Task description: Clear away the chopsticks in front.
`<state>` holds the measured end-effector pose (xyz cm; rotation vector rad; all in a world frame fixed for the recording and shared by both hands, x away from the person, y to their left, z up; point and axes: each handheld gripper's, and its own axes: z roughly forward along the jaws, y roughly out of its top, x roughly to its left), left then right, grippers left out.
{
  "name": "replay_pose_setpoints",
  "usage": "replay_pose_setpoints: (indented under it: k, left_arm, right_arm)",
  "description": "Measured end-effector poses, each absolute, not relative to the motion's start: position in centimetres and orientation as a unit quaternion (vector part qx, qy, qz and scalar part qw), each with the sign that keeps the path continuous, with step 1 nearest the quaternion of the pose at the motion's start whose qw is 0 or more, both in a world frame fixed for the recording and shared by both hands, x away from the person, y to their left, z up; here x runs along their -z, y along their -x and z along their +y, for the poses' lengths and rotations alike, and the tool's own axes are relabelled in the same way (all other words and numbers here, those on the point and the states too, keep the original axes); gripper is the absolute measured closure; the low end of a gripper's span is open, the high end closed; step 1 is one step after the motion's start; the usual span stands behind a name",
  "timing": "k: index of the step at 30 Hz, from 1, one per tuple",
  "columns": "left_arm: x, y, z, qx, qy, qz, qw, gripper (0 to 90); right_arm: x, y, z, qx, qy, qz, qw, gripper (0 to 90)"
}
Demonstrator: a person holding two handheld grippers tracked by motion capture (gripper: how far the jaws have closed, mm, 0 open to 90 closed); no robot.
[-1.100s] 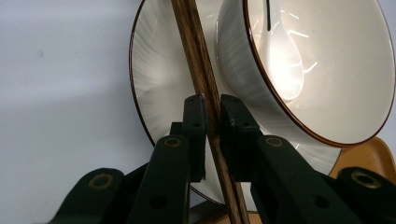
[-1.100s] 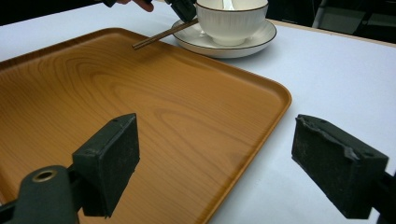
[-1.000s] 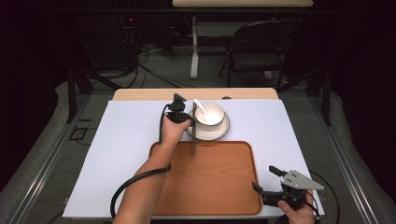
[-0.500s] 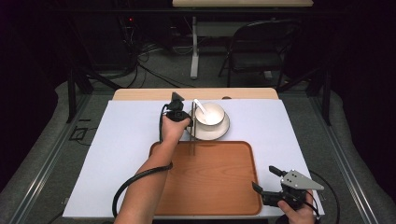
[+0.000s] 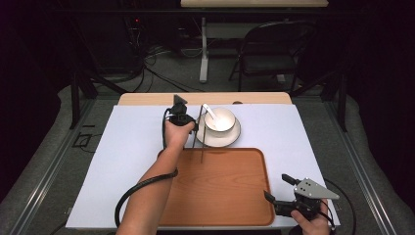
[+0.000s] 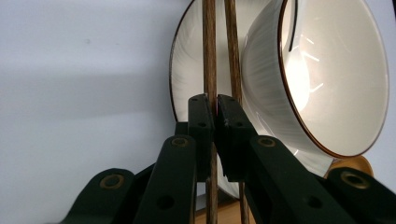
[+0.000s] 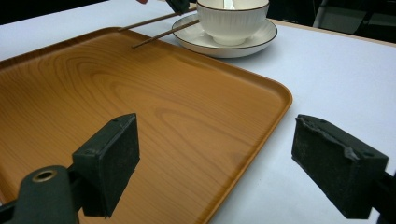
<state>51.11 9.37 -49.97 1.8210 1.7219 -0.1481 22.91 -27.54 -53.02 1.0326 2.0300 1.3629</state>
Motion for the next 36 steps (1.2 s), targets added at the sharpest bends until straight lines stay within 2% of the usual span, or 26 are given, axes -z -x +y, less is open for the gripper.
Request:
replay_pose_setpoints:
  k: [8,18,27,36]
  left_arm:
    - [48.7,-49.1,11.7,0.054,-0.682,0.649,0.332,84.7]
    - [48.0,-43.3,15.5,0.06,-0.688,0.628,0.359,84.7]
    - [49.9,-36.6,17.8,0.062,-0.7,0.62,0.349,84.7]
    - [51.7,-33.5,19.3,0.072,-0.692,0.634,0.337,84.7]
  right_arm:
    - [53.0,-22.9,-27.5,-0.498,-0.375,0.743,0.242,14.7]
    - [53.0,-23.0,-27.5,-0.497,-0.378,0.743,0.241,14.7]
    - [53.0,-23.0,-27.4,-0.497,-0.38,0.741,0.242,14.7]
    - [53.0,-22.9,-27.4,-0.496,-0.382,0.741,0.244,14.7]
